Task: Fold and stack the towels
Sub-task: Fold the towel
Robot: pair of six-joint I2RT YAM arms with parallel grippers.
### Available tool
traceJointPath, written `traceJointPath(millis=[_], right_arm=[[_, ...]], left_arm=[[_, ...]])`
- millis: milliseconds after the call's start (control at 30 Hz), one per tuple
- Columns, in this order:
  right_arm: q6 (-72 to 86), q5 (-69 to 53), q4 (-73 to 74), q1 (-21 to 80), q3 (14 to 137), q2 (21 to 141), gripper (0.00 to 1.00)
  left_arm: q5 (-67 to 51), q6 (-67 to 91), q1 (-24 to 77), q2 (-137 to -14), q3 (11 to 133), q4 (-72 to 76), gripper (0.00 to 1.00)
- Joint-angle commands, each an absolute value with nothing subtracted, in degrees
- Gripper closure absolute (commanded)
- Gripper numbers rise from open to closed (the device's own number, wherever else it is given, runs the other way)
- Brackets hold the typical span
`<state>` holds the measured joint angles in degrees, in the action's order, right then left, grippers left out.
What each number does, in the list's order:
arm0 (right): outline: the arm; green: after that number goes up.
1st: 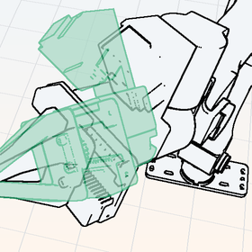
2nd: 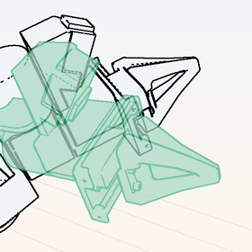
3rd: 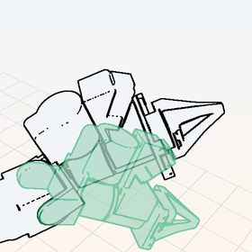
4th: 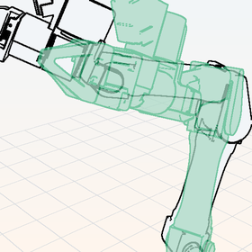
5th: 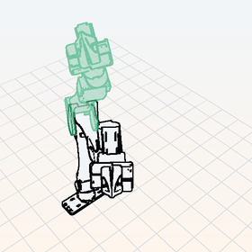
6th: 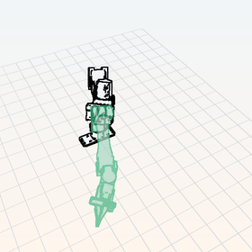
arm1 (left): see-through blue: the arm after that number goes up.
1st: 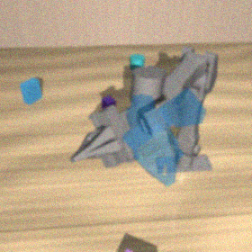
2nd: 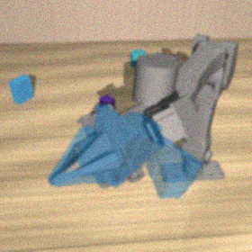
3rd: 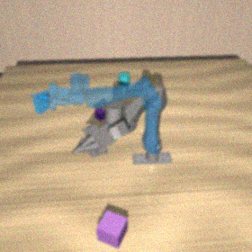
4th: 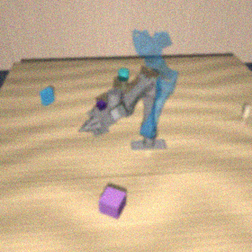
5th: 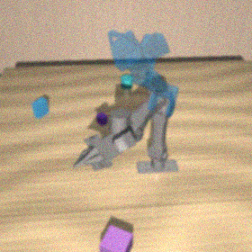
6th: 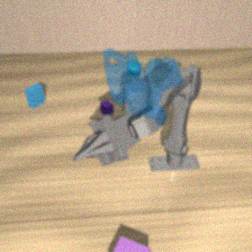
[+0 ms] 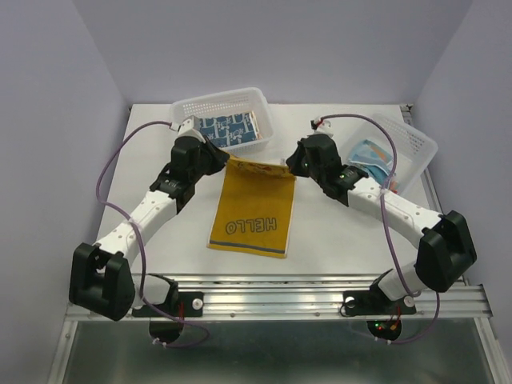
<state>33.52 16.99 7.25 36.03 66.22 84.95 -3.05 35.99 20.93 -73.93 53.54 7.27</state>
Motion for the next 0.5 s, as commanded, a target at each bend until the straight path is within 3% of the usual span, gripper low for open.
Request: traceJointPath(millis=[0, 467], right_arm=[[39.71, 8.62, 4.93, 35.77, 57.69, 80.95, 0.99], [46.58, 5.09, 2.28, 43.41, 42.72, 75.94, 0.99]], left_arm=[[-3.43, 38.66, 20.39, -67.25, 47.74, 10.46, 1.0], [-4.83, 47.28, 20.83, -53.71, 25.94, 9.67, 1.0]])
